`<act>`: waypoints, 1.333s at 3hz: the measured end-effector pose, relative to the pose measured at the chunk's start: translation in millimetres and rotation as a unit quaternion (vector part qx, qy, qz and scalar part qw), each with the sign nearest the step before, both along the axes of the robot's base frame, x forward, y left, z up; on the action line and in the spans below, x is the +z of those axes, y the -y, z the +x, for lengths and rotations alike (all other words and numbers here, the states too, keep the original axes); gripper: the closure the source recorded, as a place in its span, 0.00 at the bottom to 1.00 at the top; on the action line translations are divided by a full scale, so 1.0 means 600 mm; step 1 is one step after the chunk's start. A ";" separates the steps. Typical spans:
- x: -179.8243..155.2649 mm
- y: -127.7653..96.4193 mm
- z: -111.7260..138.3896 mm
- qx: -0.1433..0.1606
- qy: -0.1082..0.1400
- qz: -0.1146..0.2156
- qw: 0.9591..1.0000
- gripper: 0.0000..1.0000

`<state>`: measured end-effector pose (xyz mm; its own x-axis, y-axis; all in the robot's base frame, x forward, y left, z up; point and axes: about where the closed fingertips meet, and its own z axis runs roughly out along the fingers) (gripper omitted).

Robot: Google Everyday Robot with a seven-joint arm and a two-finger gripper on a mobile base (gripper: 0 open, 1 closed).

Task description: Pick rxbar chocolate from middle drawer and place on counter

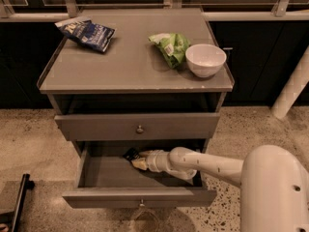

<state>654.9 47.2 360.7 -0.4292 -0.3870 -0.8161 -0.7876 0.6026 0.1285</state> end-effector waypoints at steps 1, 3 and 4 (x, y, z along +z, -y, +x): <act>0.006 -0.005 0.002 0.009 -0.003 0.017 1.000 1.00; 0.082 0.100 0.002 0.011 -0.001 0.140 0.990 1.00; 0.111 0.135 -0.032 0.030 -0.033 0.200 0.979 1.00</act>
Offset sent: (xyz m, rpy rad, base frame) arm -0.0321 -0.0436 0.0807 0.4774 0.0655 0.2776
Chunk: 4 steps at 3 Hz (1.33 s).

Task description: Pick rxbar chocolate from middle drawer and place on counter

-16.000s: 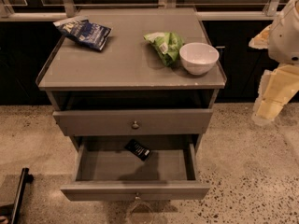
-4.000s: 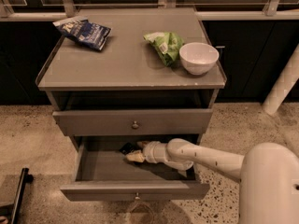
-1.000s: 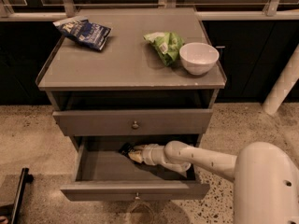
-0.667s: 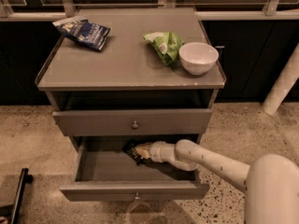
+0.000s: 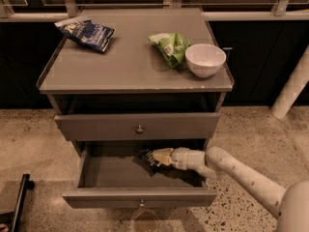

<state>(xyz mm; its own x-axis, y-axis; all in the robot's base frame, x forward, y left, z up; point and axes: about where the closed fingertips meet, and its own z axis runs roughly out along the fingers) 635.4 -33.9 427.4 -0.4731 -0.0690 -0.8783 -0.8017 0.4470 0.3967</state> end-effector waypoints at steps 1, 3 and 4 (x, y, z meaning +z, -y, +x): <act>0.030 0.008 -0.073 0.057 -0.063 0.045 0.995 1.00; 0.153 0.039 -0.196 0.125 -0.120 0.029 0.984 1.00; 0.234 0.057 -0.207 0.146 -0.110 -0.008 0.983 1.00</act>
Offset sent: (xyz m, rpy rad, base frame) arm -0.1427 -0.0290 0.1075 0.1248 0.2839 0.3196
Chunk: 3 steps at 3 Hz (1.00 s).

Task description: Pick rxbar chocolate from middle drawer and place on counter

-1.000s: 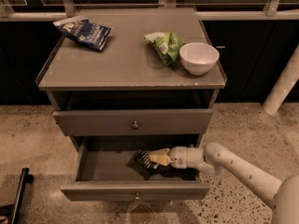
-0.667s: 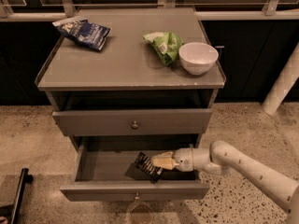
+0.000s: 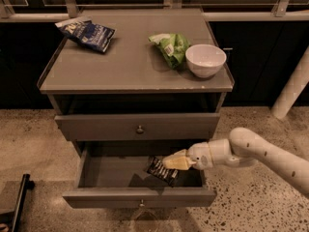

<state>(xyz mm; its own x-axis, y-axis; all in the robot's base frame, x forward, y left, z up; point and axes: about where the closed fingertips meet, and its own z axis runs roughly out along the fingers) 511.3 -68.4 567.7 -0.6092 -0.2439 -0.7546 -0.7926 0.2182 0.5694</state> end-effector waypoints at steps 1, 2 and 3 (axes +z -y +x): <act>0.090 0.030 0.024 0.008 0.040 -0.033 0.999 1.00; 0.186 0.055 0.065 0.004 0.091 -0.068 0.994 1.00; 0.276 0.064 0.095 0.001 0.134 -0.111 0.985 1.00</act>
Offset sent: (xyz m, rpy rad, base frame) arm 0.0719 -0.0581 0.1888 -0.2316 -0.3178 -0.0124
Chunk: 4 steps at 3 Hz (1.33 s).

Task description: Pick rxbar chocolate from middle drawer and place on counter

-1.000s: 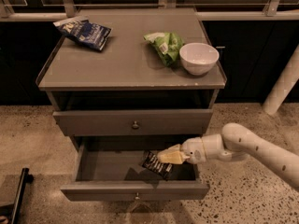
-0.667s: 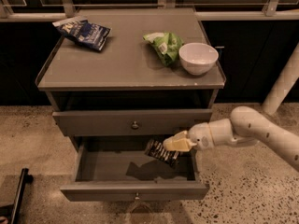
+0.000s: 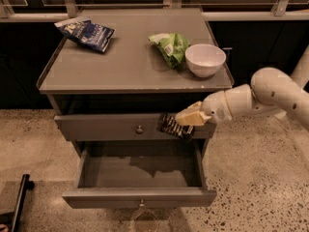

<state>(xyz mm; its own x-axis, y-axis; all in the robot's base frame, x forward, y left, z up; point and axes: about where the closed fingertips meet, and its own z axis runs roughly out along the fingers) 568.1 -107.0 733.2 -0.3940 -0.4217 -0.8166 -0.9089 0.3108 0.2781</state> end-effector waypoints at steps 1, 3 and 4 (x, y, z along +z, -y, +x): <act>0.087 0.001 0.010 -0.002 0.041 -0.034 0.999 1.00; 0.225 -0.013 -0.004 -0.004 0.091 -0.094 0.991 1.00; 0.263 -0.027 0.016 0.002 0.110 -0.107 0.988 1.00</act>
Offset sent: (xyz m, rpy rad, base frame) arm -0.0033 0.0021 0.1640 -0.2316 -0.2099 -0.0177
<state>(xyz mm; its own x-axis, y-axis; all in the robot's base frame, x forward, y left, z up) 577.6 -91.0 891.1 -0.2142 -0.5959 -0.7739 -0.9414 0.3372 0.0009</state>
